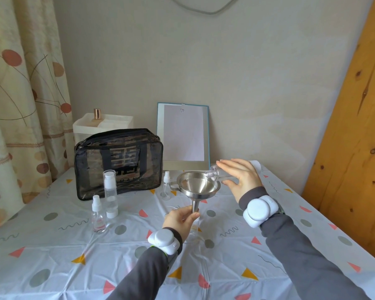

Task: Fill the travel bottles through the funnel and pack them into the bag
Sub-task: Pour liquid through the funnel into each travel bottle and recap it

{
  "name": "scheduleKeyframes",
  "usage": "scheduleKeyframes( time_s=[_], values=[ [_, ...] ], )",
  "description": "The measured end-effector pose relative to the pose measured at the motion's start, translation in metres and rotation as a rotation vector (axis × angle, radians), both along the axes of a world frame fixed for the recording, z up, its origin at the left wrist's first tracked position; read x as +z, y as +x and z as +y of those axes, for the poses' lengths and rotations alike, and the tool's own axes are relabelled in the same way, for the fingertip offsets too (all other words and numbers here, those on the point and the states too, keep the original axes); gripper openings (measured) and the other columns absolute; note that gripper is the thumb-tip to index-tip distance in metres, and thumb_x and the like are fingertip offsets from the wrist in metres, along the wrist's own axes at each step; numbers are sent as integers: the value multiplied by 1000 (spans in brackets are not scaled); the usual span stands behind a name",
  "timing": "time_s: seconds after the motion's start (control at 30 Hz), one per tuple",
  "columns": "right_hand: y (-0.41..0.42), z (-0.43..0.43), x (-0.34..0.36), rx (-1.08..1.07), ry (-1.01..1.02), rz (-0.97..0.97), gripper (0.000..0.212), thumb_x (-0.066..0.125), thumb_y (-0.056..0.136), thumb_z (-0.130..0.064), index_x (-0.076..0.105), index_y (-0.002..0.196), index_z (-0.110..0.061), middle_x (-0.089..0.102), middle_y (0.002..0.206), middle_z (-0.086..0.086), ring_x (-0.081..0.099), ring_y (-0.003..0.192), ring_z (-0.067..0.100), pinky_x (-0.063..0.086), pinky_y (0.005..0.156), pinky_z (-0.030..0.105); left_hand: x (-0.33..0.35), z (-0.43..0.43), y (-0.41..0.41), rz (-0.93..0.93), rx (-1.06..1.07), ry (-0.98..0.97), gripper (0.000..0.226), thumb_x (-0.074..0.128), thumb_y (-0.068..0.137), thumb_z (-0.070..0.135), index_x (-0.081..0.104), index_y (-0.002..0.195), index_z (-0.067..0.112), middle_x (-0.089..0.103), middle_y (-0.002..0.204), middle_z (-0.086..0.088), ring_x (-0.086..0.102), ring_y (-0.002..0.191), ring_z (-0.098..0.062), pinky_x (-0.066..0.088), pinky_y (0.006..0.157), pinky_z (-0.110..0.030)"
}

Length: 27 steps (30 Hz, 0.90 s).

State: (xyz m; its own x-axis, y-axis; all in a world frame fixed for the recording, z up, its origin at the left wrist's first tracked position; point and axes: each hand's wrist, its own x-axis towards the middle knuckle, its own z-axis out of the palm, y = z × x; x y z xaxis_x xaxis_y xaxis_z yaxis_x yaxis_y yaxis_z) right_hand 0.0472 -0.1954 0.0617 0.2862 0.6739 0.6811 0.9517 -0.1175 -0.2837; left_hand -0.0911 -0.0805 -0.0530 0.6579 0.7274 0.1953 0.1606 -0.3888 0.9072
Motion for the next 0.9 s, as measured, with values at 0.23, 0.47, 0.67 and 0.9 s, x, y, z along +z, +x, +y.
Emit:
scheduleKeyframes(
  time_s=[0.23,0.47,0.67,0.9],
  values=[
    [-1,0,0,8,20,-13,53,68,70,10,63,118,-11,62,120,2,49,115,30,26,102,24,0,0,0,3,4,-1,18,61,87,29,68,103,23,67,93,14,61,89,1,41,82,-10],
    [0,2,-2,13,27,-38,51,69,70,9,63,117,-11,63,119,3,50,113,31,28,101,25,-1,-1,1,-25,0,-43,17,62,87,26,69,102,21,69,94,9,64,91,-4,44,86,-14],
    [1,2,-2,16,28,-44,51,69,70,8,63,117,-11,63,119,4,51,113,31,29,101,27,-1,-1,0,-27,6,-43,18,62,87,26,69,103,21,70,98,7,63,94,-5,44,91,-18],
    [1,2,-3,13,39,-51,51,70,70,9,64,116,-11,64,118,3,51,113,32,29,100,27,-3,0,1,-27,15,-33,16,63,86,27,69,100,23,69,92,11,64,92,-5,45,90,-18]
  ],
)
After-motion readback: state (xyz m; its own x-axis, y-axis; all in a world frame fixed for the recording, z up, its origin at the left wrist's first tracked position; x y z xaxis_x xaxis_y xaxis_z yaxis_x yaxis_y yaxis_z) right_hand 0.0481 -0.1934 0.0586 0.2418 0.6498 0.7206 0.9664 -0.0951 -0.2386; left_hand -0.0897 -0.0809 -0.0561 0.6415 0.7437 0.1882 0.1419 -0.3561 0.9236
